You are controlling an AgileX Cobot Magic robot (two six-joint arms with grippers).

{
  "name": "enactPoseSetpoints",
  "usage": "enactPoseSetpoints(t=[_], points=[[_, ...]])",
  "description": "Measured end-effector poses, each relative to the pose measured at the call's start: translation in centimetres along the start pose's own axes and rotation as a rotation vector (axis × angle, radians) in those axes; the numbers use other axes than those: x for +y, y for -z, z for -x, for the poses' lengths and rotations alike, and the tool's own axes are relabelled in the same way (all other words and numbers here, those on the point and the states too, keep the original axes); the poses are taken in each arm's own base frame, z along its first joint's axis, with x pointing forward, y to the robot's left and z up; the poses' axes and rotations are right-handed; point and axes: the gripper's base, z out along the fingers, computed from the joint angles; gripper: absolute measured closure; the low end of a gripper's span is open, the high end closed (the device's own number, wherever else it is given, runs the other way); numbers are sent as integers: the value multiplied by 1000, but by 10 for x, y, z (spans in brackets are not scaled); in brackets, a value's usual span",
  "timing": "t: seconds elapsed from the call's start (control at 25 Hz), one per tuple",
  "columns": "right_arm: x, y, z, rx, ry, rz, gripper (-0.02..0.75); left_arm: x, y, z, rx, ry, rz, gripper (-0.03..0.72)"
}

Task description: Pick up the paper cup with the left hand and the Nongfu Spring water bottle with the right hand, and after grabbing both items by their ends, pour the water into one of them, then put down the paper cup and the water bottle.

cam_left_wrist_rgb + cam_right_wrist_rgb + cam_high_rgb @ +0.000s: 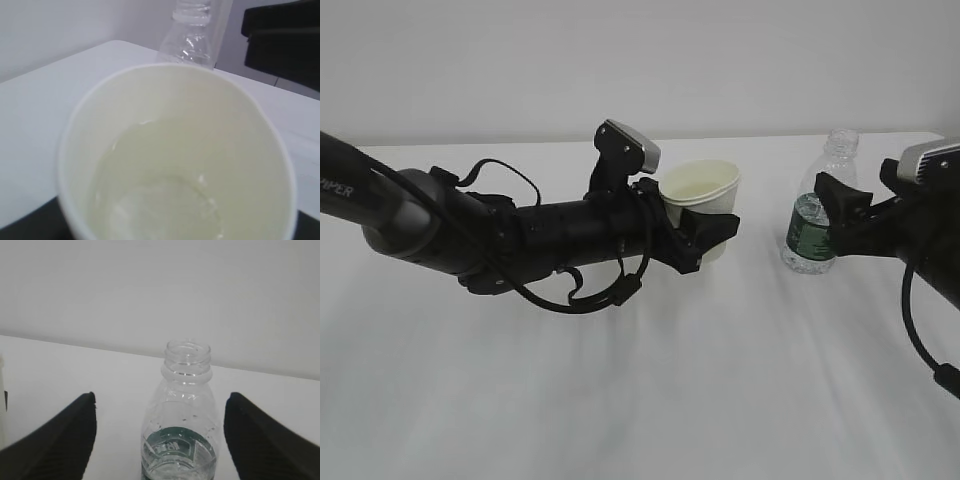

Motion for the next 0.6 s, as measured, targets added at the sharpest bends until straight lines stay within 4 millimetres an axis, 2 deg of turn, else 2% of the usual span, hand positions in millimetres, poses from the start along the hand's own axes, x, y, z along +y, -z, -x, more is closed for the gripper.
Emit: enactPoseSetpoints(t=[0.6], points=[[1, 2, 5, 18, 8, 12, 139, 41, 21, 8, -26, 12, 108, 229]])
